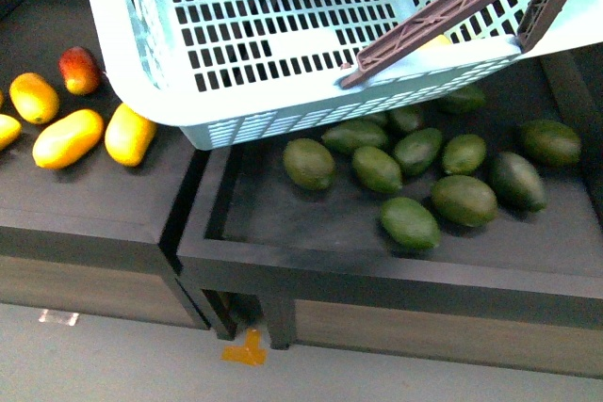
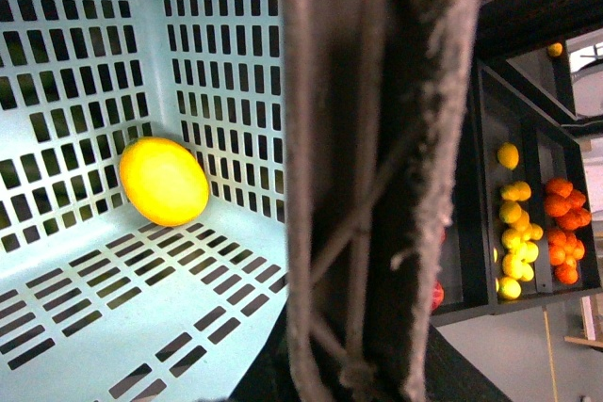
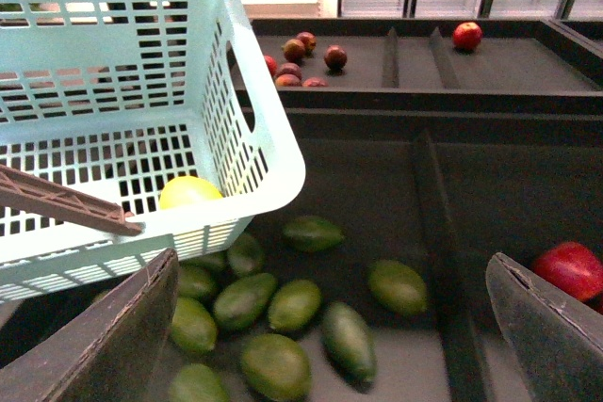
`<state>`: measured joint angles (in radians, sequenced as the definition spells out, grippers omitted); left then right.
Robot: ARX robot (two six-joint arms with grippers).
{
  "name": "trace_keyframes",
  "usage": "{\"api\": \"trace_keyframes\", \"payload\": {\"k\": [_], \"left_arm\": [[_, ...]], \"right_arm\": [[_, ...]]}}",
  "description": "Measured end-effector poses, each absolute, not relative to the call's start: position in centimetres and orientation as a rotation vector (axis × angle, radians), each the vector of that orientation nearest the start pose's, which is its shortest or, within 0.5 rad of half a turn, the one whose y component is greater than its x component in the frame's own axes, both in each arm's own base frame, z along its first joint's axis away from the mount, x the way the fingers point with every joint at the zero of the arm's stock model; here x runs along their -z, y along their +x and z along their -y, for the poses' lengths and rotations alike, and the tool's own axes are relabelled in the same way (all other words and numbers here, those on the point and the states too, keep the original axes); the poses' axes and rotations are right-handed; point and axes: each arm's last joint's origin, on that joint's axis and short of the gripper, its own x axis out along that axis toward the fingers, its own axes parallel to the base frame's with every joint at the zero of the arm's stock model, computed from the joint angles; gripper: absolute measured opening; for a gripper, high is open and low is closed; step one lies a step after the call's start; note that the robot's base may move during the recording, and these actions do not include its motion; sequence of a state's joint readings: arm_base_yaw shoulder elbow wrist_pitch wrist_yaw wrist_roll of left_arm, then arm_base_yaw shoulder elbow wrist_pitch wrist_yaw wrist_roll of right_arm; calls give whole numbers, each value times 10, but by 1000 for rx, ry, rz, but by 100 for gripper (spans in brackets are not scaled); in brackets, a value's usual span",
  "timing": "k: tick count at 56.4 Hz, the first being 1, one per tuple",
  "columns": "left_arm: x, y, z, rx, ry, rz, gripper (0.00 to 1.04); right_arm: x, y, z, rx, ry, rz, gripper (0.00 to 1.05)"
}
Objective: Pick lemon and mango into basket
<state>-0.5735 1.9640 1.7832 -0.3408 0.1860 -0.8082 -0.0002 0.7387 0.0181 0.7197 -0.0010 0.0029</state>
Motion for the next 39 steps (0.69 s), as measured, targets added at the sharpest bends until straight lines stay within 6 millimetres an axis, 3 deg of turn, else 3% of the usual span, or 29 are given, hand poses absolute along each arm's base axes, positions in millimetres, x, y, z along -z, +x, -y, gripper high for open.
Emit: {"api": "trace_keyframes", "payload": {"k": [39], "left_arm": [[-314,380,252,485,-647,-788,6]], "right_arm": [[-165,145,0,0,3,0,96]]}}
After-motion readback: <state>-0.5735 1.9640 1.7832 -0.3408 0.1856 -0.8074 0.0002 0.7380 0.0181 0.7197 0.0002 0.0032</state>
